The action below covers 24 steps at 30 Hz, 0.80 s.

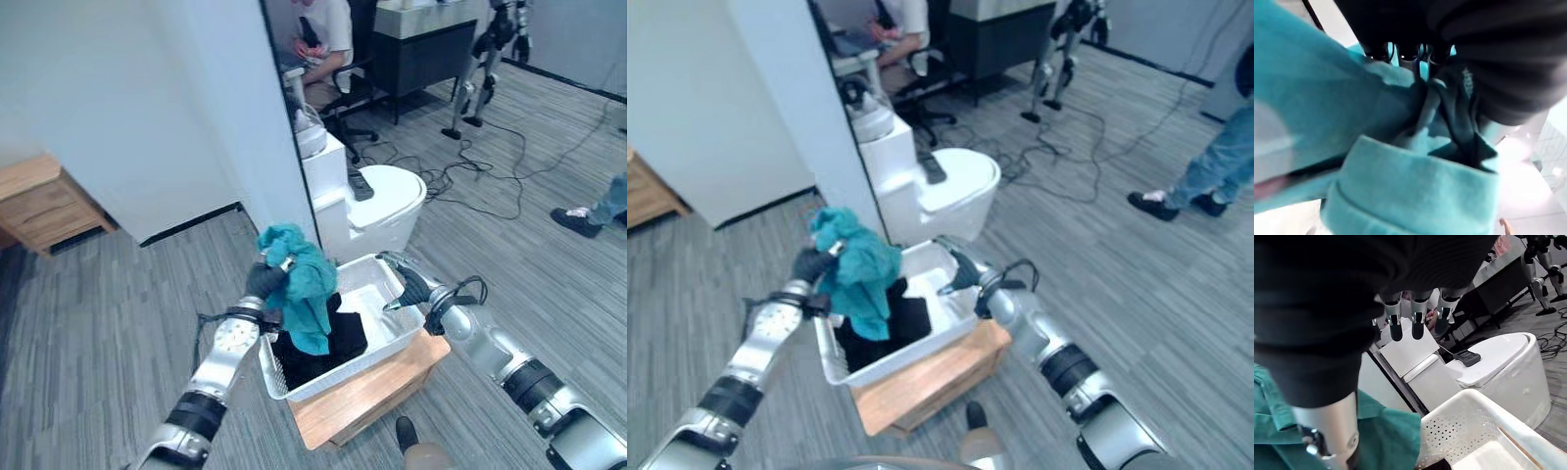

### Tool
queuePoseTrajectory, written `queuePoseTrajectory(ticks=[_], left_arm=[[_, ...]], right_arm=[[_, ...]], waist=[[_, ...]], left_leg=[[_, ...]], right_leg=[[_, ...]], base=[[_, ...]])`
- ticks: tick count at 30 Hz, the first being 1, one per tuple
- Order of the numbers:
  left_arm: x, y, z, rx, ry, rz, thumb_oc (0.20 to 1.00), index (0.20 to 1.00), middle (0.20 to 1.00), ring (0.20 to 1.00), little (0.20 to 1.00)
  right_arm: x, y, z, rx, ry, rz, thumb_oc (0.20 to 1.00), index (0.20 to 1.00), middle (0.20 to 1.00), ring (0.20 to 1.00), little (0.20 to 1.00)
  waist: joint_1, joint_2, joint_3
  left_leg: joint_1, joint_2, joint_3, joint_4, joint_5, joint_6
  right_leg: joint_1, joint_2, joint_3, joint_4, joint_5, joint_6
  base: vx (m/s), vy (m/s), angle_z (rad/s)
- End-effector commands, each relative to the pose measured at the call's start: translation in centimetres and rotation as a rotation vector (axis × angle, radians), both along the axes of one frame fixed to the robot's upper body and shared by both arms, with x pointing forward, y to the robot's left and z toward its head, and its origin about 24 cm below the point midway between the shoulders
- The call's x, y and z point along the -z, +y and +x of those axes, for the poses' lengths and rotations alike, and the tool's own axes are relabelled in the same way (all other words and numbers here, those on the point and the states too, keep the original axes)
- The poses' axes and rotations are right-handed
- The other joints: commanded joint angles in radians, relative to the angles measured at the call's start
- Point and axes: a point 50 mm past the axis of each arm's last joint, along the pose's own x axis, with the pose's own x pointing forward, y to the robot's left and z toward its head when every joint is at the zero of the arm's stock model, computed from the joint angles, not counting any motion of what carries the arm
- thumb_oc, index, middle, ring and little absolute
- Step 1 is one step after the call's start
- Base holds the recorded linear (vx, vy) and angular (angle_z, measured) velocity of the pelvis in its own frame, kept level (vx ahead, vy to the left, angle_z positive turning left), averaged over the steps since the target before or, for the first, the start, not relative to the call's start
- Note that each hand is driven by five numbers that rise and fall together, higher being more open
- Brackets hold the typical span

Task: Tidy up the quilt and then pick up the clothes from the bed and put them into the laundry hamper.

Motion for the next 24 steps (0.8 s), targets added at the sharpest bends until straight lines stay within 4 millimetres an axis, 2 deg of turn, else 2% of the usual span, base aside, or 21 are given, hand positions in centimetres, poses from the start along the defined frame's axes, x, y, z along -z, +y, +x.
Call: queuePoseTrajectory(ticks=[1, 5, 7, 8, 9, 10, 11, 14, 16, 17, 18, 23, 24], left_arm=[[-2.7, -0.2, 2.9, -0.067, -0.088, -0.004, 0.2, 0.2, 0.2, 0.2, 0.2], [-0.8, -1.7, 3.8, -0.052, 0.013, 0.031, 0.2, 0.2, 0.2, 0.2, 0.2], [0.7, -1.9, 3.7, -0.062, 0.092, 0.011, 0.68, 0.68, 0.68, 0.68, 0.68], [1.7, -1.6, 3.6, -0.085, 0.142, -0.002, 1.0, 1.0, 1.0, 1.0, 1.0], [2.6, -1.4, 3.4, -0.117, 0.192, -0.029, 1.0, 1.0, 1.0, 1.0, 1.0], [2.6, -1.4, 3.5, -0.117, 0.192, -0.03, 1.0, 1.0, 1.0, 1.0, 1.0], [4.5, -0.6, 2.9, -0.156, 0.286, -0.019, 1.0, 1.0, 1.0, 1.0, 1.0], [6.9, 1.2, 1.6, -0.233, 0.396, -0.015, 1.0, 1.0, 1.0, 1.0, 1.0], [8.0, 3.1, 0.4, -0.319, 0.441, -0.008, 1.0, 1.0, 1.0, 1.0, 1.0], [8.7, 4.7, -0.4, -0.38, 0.469, 0.017, 1.0, 1.0, 1.0, 1.0, 1.0], [8.7, 4.7, -0.4, -0.38, 0.469, 0.017, 1.0, 1.0, 1.0, 1.0, 1.0], [8.3, 8.4, -1.7, -0.49, 0.435, 0.005, 1.0, 1.0, 1.0, 1.0, 1.0], [8.3, 8.4, -1.7, -0.489, 0.436, 0.005, 1.0, 1.0, 1.0, 1.0, 1.0]], right_arm=[[-3.8, 3.0, 0.7, -0.119, -0.12, 0.11, 1.0, 1.0, 1.0, 1.0, 1.0], [-4.2, 3.3, 0.9, -0.134, -0.141, 0.1, 1.0, 1.0, 1.0, 1.0, 1.0], [-4.6, 3.3, 1.0, -0.134, -0.147, 0.11, 1.0, 1.0, 1.0, 1.0, 1.0], [-4.6, 3.3, 1.0, -0.127, -0.146, 0.119, 1.0, 1.0, 1.0, 1.0, 1.0], [-4.7, 3.2, 1.1, -0.12, -0.145, 0.125, 1.0, 1.0, 1.0, 1.0, 1.0], [-4.7, 3.2, 1.1, -0.12, -0.145, 0.125, 1.0, 1.0, 1.0, 1.0, 1.0], [-4.3, 2.7, 1.1, -0.098, -0.136, 0.118, 1.0, 1.0, 1.0, 1.0, 1.0], [-3.6, 1.3, 0.8, -0.075, -0.15, 0.063, 1.0, 1.0, 1.0, 1.0, 1.0], [-2.0, -0.2, 0.0, -0.036, -0.101, 0.052, 1.0, 1.0, 1.0, 1.0, 1.0], [-0.8, -1.3, -0.7, -0.007, -0.062, 0.055, 1.0, 1.0, 1.0, 1.0, 1.0], [-0.8, -1.3, -0.7, -0.007, -0.061, 0.055, 1.0, 1.0, 1.0, 1.0, 1.0], [3.1, -4.3, -2.6, 0.132, 0.09, 0.094, 1.0, 1.0, 1.0, 1.0, 1.0], [3.2, -4.3, -2.7, 0.132, 0.091, 0.095, 1.0, 1.0, 1.0, 1.0, 1.0]], waist=[[-0.013, -0.026, 0.012], [-0.037, -0.016, 0.055], [-0.048, -0.006, 0.076], [-0.052, -0.001, 0.082], [-0.057, 0.003, 0.091], [-0.056, 0.004, 0.09], [-0.061, 0.011, 0.099], [-0.065, 0.018, 0.1], [-0.065, 0.02, 0.097], [-0.065, 0.021, 0.093], [-0.066, 0.021, 0.093], [-0.048, 0.015, 0.072], [-0.048, 0.015, 0.072]], left_leg=[[0.046, -0.012, 0.0, 0.003, -0.117, 0.006], [-0.005, -0.022, 0.01, 0.003, -0.104, 0.006], [-0.031, -0.028, 0.02, 0.003, -0.099, 0.008], [-0.041, -0.031, 0.023, 0.003, -0.098, 0.009], [-0.053, -0.032, 0.028, 0.003, -0.096, 0.009], [-0.054, -0.032, 0.028, 0.003, -0.096, 0.009], [-0.068, -0.033, 0.033, 0.003, -0.092, 0.01], [-0.064, -0.031, 0.035, 0.003, -0.092, 0.007], [-0.056, -0.028, 0.034, 0.003, -0.092, 0.004], [-0.047, -0.026, 0.031, 0.003, -0.094, 0.002], [-0.047, -0.026, 0.031, 0.003, -0.094, 0.002], [-0.017, -0.017, 0.017, 0.003, -0.097, -0.001], [-0.016, -0.016, 0.017, 0.003, -0.097, -0.001]], right_leg=[[0.007, -0.064, -0.009, 0.004, -0.114, 0.061], [-0.057, -0.068, 0.008, 0.004, -0.091, 0.072], [-0.091, -0.07, 0.019, 0.004, -0.081, 0.075], [-0.106, -0.07, 0.024, 0.004, -0.078, 0.076], [-0.123, -0.07, 0.029, 0.004, -0.072, 0.079], [-0.124, -0.07, 0.03, 0.004, -0.072, 0.079], [-0.138, -0.069, 0.034, 0.004, -0.068, 0.08], [-0.134, -0.07, 0.032, 0.004, -0.073, 0.079], [-0.125, -0.072, 0.027, 0.004, -0.075, 0.078], [-0.114, -0.072, 0.024, 0.004, -0.079, 0.076], [-0.114, -0.072, 0.023, 0.004, -0.079, 0.076], [-0.066, -0.068, -0.001, 0.004, -0.096, 0.07], [-0.065, -0.068, -0.001, 0.004, -0.096, 0.07]], base=[[-0.04, -0.008, -0.33], [-0.12, 0.012, -0.23], [-0.11, 0.051, -0.09], [-0.08, 0.042, -0.04], [-0.04, 0.022, -0.1], [-0.04, 0.028, -0.2], [-0.02, 0.017, -0.19], [0.02, 0.002, -0.08], [0.05, -0.018, 0.0], [0.04, -0.016, 0.05], [0.03, -0.02, 0.1], [0.03, -0.033, 0.09], [0.02, -0.027, 0.11]])
